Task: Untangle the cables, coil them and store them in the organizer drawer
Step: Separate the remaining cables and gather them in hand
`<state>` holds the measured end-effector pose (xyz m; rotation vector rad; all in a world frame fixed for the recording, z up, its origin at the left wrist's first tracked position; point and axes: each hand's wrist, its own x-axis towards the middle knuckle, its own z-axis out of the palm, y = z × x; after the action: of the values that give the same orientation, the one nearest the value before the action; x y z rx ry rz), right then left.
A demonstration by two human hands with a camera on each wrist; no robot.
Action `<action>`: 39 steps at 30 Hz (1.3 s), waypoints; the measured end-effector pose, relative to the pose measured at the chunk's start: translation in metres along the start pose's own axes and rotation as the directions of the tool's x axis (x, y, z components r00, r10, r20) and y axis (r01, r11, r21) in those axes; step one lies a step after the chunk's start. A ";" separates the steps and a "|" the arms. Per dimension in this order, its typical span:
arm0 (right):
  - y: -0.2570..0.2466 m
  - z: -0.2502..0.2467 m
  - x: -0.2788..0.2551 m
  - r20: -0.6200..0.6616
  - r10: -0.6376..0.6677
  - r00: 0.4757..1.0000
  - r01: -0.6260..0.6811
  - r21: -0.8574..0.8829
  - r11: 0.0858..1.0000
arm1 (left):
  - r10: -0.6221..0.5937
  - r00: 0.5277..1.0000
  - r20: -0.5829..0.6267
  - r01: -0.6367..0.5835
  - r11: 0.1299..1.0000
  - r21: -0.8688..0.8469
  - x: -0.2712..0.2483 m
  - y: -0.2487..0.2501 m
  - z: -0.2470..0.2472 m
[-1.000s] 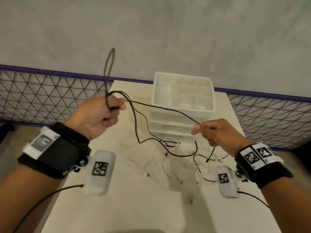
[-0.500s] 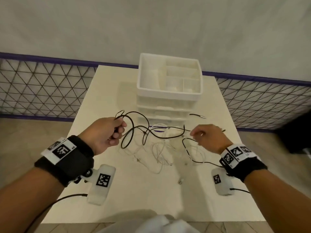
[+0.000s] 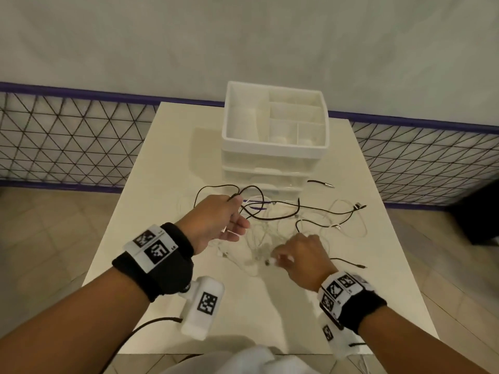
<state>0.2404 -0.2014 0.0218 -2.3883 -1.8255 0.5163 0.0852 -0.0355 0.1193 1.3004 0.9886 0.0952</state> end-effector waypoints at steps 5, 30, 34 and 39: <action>-0.053 -0.073 0.023 -0.286 -0.100 0.953 0.192 0.315 0.929 | 0.140 0.986 0.092 -0.151 0.980 0.129 -0.008 0.009 0.015; 0.044 -0.087 0.050 -0.057 0.630 0.774 -0.201 0.922 0.330 | 0.375 0.900 -0.221 -0.397 0.501 -0.769 -0.044 0.085 -0.108; 0.027 -0.111 0.050 -0.113 0.629 0.769 -0.229 0.870 0.436 | 0.281 0.927 -0.248 -0.374 0.640 -0.671 -0.032 0.075 -0.101; -0.060 -0.139 0.053 -0.130 0.136 0.982 -0.019 0.650 0.759 | 0.345 0.928 -0.140 -0.371 0.885 -0.280 -0.024 0.060 -0.031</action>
<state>0.2415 -0.1155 0.1577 -1.9478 -1.1980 0.7729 0.0777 -0.0063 0.1837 1.1863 0.7586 0.5734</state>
